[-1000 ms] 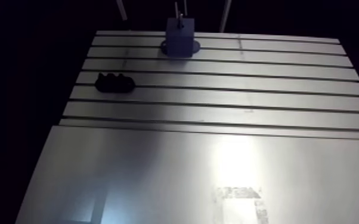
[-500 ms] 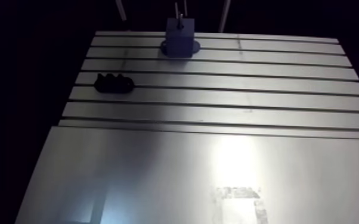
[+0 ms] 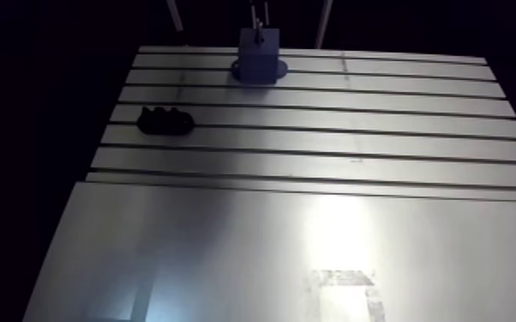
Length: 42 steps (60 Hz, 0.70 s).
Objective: Pick up the M10 bolt and insert it into the hex recess until seated.
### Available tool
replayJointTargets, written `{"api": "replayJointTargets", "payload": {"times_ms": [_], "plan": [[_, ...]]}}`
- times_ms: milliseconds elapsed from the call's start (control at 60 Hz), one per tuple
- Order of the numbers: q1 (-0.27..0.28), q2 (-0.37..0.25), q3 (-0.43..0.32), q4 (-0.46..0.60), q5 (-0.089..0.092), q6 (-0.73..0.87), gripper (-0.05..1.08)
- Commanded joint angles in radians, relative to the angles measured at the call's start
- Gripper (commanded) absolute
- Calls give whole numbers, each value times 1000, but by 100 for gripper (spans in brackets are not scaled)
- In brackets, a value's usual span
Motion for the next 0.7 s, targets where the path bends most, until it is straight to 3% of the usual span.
{"api": "replayJointTargets", "payload": {"times_ms": [17,550,567,583,600,617,633,650,667,700], "plan": [[1,0,4,-1,0,1,108],[0,-4,14,-22,0,0,106],[1,-4,14,-23,0,-6,97],[1,-4,14,-23,0,-6,97],[1,-3,16,-25,-1,-8,74],[1,-3,16,-25,-1,-8,74],[1,-4,23,-27,-3,-11,30],[1,-4,23,-27,-3,-11,30],[1,-6,29,-28,-3,-13,2],[1,-8,36,-41,-5,-10,0]]}}
